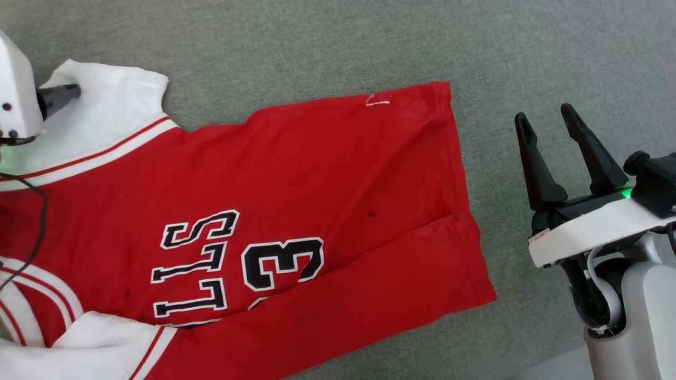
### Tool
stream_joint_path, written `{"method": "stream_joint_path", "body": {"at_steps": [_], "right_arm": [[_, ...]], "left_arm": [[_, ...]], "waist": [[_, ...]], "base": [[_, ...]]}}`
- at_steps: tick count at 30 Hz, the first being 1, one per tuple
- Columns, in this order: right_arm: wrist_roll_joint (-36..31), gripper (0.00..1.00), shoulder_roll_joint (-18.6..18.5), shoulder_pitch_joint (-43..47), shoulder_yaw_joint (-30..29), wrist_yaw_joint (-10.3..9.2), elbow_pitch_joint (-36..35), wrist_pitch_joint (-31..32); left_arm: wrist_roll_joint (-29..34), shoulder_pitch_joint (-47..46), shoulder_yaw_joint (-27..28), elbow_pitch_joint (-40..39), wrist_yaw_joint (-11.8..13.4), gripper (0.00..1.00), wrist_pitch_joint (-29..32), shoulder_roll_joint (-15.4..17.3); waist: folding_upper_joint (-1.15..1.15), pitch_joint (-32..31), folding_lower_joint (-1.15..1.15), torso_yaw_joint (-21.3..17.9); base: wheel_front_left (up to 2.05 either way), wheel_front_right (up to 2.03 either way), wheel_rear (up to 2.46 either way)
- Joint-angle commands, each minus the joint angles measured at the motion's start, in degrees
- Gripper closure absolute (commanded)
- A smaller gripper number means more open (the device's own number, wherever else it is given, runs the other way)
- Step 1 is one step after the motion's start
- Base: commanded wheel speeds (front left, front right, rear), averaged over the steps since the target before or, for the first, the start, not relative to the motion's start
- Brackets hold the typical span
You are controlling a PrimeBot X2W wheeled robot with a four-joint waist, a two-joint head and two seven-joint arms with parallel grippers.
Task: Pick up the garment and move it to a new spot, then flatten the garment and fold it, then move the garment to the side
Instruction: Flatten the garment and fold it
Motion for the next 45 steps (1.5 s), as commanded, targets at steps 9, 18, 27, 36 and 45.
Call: {"method": "stream_joint_path", "body": {"at_steps": [9,18,27,36,45], "right_arm": [[3.67,0.00,-0.77,-3.00,-0.34,-0.02,0.25,2.95],[11.37,0.00,-6.27,-14.15,1.50,-0.02,7.29,20.90],[15.22,0.00,-10.11,-23.80,3.63,-0.02,13.80,44.14],[13.62,1.00,-8.52,-24.87,4.32,-0.02,20.21,59.51],[11.41,1.00,-9.99,-25.39,2.26,-0.02,15.14,59.14]], "left_arm": [[-0.16,4.76,-2.42,3.08,2.43,1.00,1.43,-2.20],[0.79,0.41,-1.94,2.01,0.62,1.00,-3.25,-4.16],[2.04,-4.01,-2.46,-2.67,-2.15,1.00,-7.58,-6.55],[3.61,-3.69,-4.17,-6.56,-3.92,1.00,-11.56,-8.63],[3.21,-1.50,-3.75,-7.16,-4.65,1.00,-15.58,-9.05]], "waist": [[0.00,2.14,-0.01,-1.64],[0.00,1.22,-0.01,2.41],[0.00,2.02,-0.01,9.30],[0.00,2.64,-0.01,13.98],[0.00,0.09,-0.01,15.20]], "base": [[0.00,0.00,0.00],[0.00,0.00,0.00],[0.00,0.00,0.00],[0.00,0.00,0.00],[0.00,0.00,0.00]]}}
